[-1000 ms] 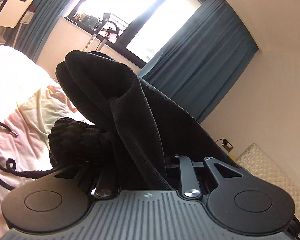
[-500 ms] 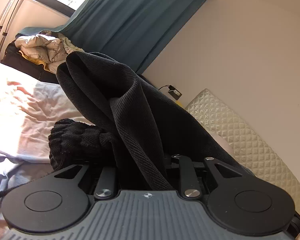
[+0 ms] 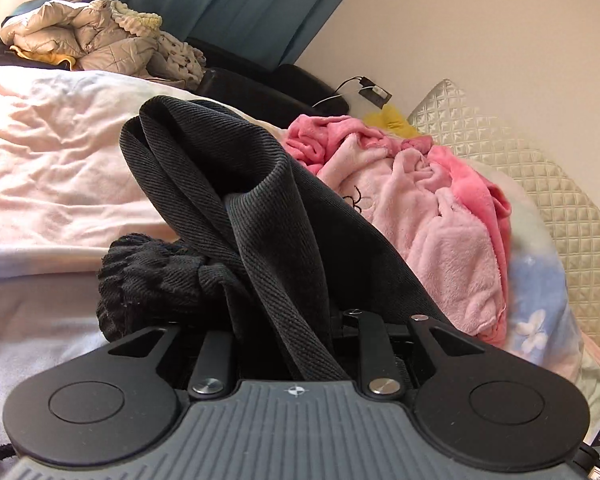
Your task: Fold clothes
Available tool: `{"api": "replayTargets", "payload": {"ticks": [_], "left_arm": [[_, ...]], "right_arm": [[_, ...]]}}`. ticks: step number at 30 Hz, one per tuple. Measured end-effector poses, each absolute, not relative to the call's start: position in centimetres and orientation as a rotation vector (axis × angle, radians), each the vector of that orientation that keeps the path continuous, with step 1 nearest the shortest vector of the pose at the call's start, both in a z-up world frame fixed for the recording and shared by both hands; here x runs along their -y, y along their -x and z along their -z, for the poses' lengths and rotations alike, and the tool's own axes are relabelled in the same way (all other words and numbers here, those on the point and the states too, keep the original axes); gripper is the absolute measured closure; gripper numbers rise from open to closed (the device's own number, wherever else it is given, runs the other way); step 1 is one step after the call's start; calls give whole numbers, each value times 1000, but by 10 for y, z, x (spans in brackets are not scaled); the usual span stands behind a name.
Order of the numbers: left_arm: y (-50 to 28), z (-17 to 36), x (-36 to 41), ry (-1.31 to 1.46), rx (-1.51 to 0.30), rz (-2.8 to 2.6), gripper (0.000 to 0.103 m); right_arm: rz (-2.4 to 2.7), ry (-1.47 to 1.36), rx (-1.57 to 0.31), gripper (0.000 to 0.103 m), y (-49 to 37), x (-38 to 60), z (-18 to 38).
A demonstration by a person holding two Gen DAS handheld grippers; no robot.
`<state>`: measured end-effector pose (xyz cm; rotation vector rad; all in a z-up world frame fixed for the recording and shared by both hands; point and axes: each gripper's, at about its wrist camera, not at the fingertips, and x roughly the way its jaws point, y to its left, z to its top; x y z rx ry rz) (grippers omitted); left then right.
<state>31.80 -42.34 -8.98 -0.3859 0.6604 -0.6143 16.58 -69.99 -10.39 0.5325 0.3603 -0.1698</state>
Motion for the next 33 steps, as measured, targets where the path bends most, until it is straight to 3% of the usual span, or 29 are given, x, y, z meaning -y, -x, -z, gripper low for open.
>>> {"api": "replayTargets", "payload": {"ticks": [4,9,11,12,13,24,33], "left_arm": [[-302,110,410,416,-665,684,67],[-303,112,393,401,-764,743,52],[-297,99,384,369,-807,771,36],[-291,90,377,343,-802,773,17],[-282,80,371,319,-767,772,13],[-200,-35,278,129,-496,652,9],[-124,-133,182,37,-321,516,5]], "right_arm": [[194,-587,-439,74,-159,696,148],[228,-610,-485,67,-154,694,137],[261,-614,-509,56,-152,690,124],[282,-614,-518,52,-149,689,118],[303,-614,-526,49,-146,687,112],[273,-454,-442,49,-94,637,-5],[97,-329,-329,49,-61,532,-113]]}}
